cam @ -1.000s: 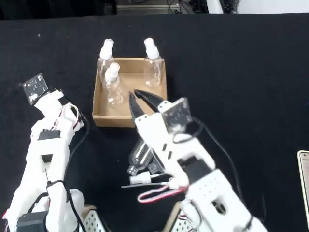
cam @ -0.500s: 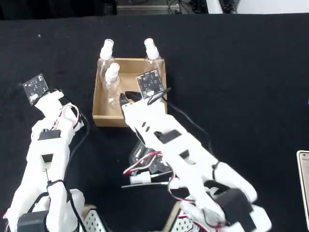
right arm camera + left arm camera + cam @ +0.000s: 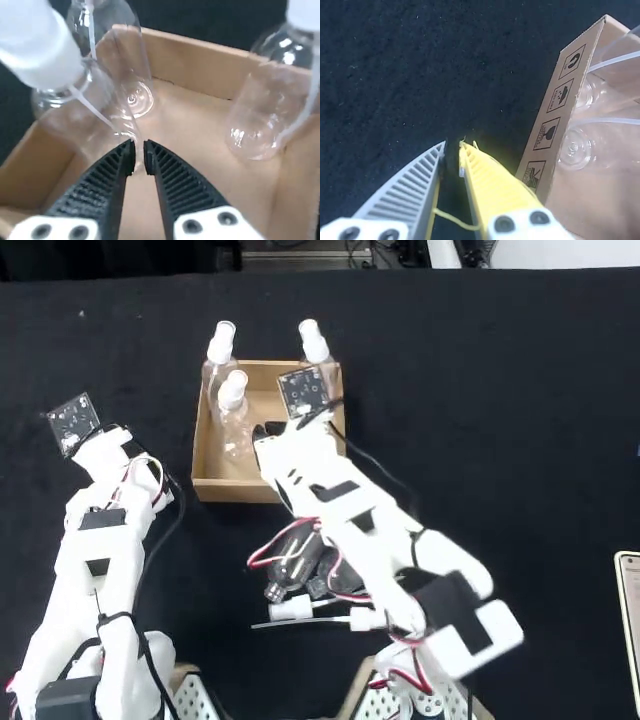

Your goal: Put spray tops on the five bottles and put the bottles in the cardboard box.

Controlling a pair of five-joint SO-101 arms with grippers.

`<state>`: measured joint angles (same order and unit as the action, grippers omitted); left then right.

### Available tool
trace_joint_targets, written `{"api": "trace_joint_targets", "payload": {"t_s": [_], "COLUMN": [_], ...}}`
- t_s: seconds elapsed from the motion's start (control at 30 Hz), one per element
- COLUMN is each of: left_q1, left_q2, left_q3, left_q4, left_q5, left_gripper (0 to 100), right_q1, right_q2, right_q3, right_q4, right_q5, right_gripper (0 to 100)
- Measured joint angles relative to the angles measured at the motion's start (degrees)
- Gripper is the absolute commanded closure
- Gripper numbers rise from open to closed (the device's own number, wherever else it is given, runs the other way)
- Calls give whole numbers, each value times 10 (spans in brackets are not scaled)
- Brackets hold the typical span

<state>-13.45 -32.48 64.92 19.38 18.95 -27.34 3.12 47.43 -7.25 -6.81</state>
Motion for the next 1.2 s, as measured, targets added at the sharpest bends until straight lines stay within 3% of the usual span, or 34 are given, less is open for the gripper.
{"api": "trace_joint_targets", "payload": {"t_s": [0.7,1.2], "left_q1": [0,0], "left_q2": [0,0], "left_q3": [0,0], "left_q4": [0,0], "left_q5": [0,0], "left_gripper": [970,970], "right_q1": [0,-1], "right_q2": [134,114], "right_q3": [-113,-99], "right_q4": [0,0], "right_q5": [0,0], "right_gripper": [987,987]}}
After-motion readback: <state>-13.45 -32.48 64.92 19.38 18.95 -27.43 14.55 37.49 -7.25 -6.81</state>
